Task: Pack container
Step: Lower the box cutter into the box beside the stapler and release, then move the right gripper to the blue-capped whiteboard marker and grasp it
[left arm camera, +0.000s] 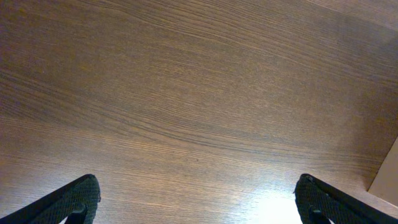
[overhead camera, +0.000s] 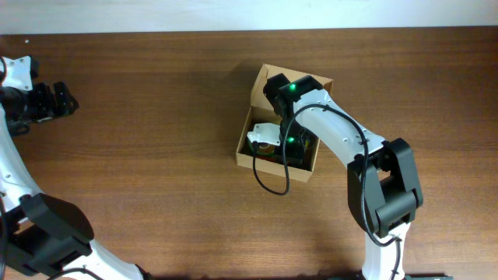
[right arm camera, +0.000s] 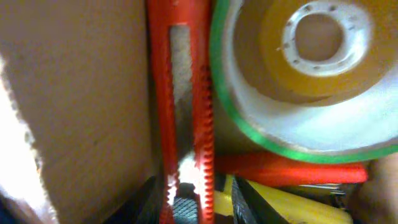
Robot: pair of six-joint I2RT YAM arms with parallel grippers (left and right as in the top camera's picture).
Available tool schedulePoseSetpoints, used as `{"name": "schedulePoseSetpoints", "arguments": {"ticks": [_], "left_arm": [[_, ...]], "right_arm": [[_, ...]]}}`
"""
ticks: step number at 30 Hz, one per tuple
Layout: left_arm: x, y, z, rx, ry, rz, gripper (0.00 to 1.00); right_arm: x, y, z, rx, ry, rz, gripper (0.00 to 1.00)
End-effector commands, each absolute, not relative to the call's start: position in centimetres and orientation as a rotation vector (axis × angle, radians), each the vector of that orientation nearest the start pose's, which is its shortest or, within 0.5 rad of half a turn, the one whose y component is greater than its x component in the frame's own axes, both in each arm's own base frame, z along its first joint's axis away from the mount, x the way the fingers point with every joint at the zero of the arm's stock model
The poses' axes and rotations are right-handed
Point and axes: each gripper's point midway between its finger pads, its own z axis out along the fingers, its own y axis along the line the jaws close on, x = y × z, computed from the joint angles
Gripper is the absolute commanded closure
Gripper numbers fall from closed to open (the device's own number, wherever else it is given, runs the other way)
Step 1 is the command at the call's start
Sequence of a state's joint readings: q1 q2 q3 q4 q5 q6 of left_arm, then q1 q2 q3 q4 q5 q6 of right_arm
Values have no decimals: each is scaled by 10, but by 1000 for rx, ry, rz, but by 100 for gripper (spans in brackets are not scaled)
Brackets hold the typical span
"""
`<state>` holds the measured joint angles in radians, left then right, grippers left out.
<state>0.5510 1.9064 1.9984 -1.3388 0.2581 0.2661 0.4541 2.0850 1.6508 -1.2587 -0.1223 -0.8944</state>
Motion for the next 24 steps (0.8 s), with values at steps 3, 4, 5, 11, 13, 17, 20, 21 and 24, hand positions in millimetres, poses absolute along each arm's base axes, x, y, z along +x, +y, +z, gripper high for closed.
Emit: {"name": "schedulePoseSetpoints", "arguments": {"ticks": [3, 4, 5, 11, 13, 17, 20, 21, 24], "left_arm": [[383, 181, 217, -312, 2718, -160, 0], [382, 181, 217, -312, 2719, -160, 0], [382, 181, 217, -312, 2719, -160, 0], [382, 181, 217, -312, 2719, -160, 0], [382, 181, 217, -312, 2719, -160, 0], [383, 181, 217, -311, 2719, -160, 0], [382, 181, 217, -311, 2719, -160, 0], [382, 181, 217, -312, 2719, -160, 0], [382, 181, 217, -312, 2719, -160, 0]], "right_arm": [[342, 183, 104, -1833, 2418, 153, 57], [346, 184, 115, -1781, 2406, 139, 57], [350, 183, 125, -1731, 2394, 128, 57], [380, 181, 201, -1201, 2373, 121, 58], [384, 171, 222, -1003, 2394, 134, 67], [386, 101, 243, -523, 2524, -65, 73], [369, 42, 243, -262, 2634, -176, 73], [362, 27, 241, -182, 2668, -170, 73], [343, -7, 231, -15, 2754, -89, 71]]}}
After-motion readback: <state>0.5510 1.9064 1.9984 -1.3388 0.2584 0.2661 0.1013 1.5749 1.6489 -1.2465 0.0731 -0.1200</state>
